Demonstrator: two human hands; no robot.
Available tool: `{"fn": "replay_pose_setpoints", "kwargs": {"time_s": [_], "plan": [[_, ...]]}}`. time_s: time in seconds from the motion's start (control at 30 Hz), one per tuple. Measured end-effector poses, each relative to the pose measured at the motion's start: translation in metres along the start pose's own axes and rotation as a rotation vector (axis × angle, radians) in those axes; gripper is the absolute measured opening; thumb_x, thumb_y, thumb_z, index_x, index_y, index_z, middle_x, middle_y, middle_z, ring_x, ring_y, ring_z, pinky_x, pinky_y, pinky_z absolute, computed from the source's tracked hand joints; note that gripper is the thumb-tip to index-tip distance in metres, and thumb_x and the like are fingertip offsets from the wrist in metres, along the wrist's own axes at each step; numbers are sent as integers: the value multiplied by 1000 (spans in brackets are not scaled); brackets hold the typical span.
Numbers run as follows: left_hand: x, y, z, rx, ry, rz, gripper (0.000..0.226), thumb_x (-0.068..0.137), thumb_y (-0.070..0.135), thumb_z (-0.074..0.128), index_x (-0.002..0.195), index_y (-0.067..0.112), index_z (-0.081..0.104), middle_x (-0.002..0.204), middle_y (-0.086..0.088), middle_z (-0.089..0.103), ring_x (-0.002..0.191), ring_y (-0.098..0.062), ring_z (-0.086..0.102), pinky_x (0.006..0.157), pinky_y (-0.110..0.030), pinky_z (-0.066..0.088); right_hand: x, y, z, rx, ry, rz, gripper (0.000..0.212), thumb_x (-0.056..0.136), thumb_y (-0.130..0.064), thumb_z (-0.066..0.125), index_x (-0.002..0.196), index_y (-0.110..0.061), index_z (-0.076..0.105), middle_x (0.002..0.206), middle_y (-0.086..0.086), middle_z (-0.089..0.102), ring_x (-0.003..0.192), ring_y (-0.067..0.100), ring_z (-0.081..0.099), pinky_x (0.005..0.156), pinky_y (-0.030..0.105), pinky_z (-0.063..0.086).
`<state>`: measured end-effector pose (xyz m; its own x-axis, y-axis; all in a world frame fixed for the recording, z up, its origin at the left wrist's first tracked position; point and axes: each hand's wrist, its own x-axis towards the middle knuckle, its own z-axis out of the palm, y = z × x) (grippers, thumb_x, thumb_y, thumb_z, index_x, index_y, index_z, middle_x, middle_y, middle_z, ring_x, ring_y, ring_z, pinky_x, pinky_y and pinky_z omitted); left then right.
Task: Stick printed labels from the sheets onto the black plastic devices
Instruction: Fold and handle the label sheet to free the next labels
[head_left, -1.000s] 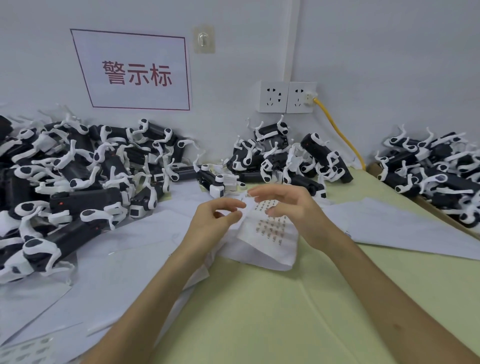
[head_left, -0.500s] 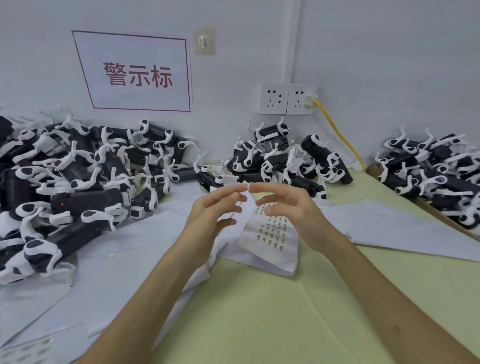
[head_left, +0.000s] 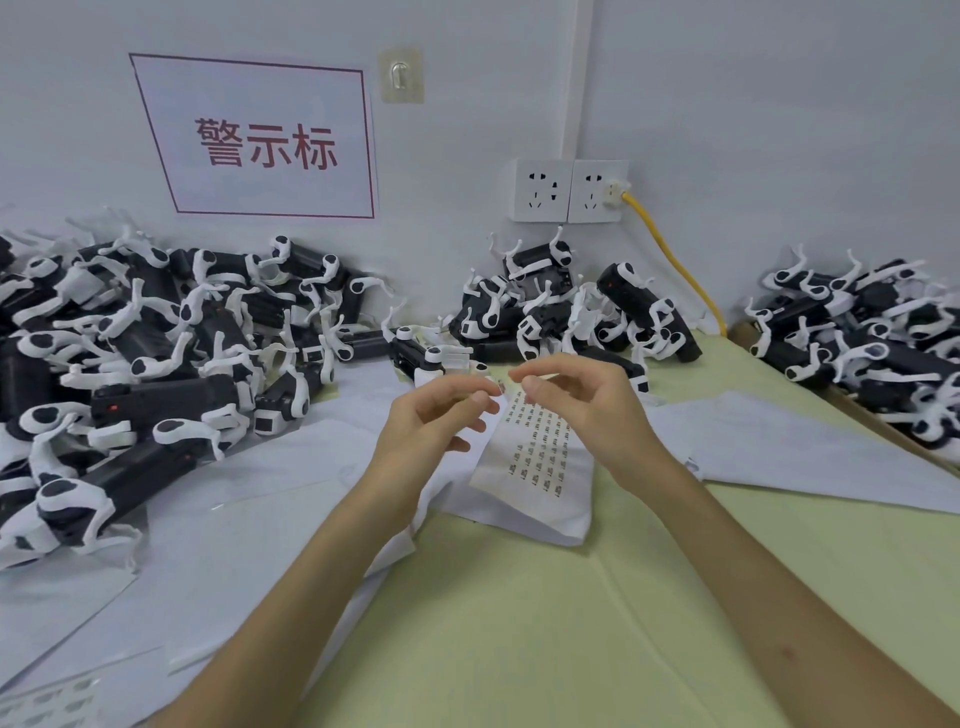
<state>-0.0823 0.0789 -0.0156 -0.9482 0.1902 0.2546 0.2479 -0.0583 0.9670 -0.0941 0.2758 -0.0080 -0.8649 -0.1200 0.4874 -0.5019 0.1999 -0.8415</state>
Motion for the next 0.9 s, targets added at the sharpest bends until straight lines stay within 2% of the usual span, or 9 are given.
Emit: {"fn": "replay_pose_setpoints", "kwargs": {"time_s": [0.1,0.3,0.47,0.57,0.67,0.73,0.8,0.9], "plan": [[0,-1,1,54,-8,37,20,98,17,65,90,31,78,90,6,75,85,-10,65,72,-19,50,-1,-3,0,16,1,-28,17,89,-17,77,88,-34,79,91,-7,77,79,10,69,74,19,52],[0,-3,1,146,-18,119,24,98,12,65,89,30,78,87,8,74,81,-9,62,70,-16,49,-1,-1,3,-19,-11,-8,8,82,-25,80,83,-32,77,89,-5,76,79,19,70,74,29,55],[1,-4,1,195,-23,171,26,97,8,65,86,28,77,88,14,74,78,-1,63,72,-13,46,-2,1,2,-91,-56,-10,13,86,-12,80,82,-24,75,85,-7,74,79,23,69,77,32,54],[5,-8,-1,367,109,147,24,94,10,66,90,31,76,90,13,74,76,1,61,71,-10,46,-3,2,5,-179,-21,-50,11,87,-7,77,82,-16,72,84,-8,72,78,16,67,81,36,54],[9,-10,-18,529,292,86,27,94,8,61,102,32,71,95,9,71,76,4,60,66,-7,43,-2,2,2,-151,82,-68,15,89,-7,74,83,-21,71,82,-11,71,72,10,65,76,30,55],[14,-11,-33,683,304,32,31,95,9,59,117,29,67,109,6,69,89,0,62,78,-18,50,0,2,-1,-104,134,-75,16,91,-10,74,88,-25,71,85,-12,72,71,10,65,73,26,54],[23,-15,-43,901,235,-48,42,95,12,61,134,25,56,126,-1,61,108,-18,60,90,-35,51,1,5,-2,-75,165,-62,14,93,-11,71,95,-24,71,92,-10,73,74,18,67,75,34,57],[47,-18,-43,1201,118,-77,68,89,11,65,149,18,35,139,-12,47,123,-32,52,95,-41,47,2,8,0,-83,170,-35,14,94,-9,69,98,-23,70,96,-8,72,76,28,67,79,45,59]]}}
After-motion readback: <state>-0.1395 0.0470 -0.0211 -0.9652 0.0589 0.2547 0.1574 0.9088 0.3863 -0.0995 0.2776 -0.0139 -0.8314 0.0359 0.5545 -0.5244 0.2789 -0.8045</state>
